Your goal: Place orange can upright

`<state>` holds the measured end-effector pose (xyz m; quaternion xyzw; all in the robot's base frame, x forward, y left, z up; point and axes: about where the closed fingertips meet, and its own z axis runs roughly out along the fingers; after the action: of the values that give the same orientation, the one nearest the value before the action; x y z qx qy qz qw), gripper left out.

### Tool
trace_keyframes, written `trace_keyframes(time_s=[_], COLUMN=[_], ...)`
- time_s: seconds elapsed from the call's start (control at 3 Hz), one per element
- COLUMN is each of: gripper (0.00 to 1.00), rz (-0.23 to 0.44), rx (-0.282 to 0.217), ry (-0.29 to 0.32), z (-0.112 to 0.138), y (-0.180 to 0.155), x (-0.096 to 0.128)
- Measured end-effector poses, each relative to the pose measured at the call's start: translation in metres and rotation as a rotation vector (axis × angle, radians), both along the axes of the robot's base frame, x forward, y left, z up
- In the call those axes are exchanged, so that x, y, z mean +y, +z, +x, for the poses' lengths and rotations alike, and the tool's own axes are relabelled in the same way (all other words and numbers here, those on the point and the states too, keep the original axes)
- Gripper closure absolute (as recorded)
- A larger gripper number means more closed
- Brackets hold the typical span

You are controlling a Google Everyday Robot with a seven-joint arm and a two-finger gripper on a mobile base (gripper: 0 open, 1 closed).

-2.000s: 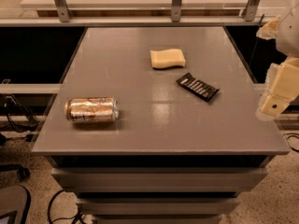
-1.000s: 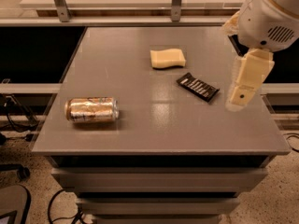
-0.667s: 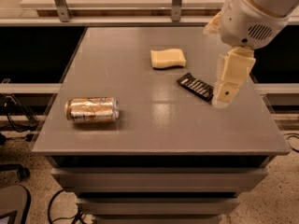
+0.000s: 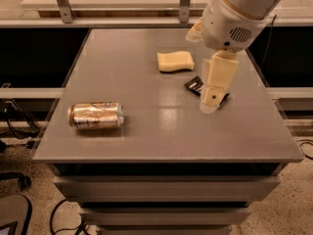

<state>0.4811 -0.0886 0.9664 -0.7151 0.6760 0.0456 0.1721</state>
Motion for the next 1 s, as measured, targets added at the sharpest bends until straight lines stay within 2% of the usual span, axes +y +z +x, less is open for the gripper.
trace_keyframes(time_s=[0.67,1.0], gripper=[0.0,0.0], rz=[0.026,0.05], rx=[0.031,0.064], ry=[0.087,0.143], z=[-0.002,-0.007], y=[-0.008,-0.021], x=[0.036,0.078])
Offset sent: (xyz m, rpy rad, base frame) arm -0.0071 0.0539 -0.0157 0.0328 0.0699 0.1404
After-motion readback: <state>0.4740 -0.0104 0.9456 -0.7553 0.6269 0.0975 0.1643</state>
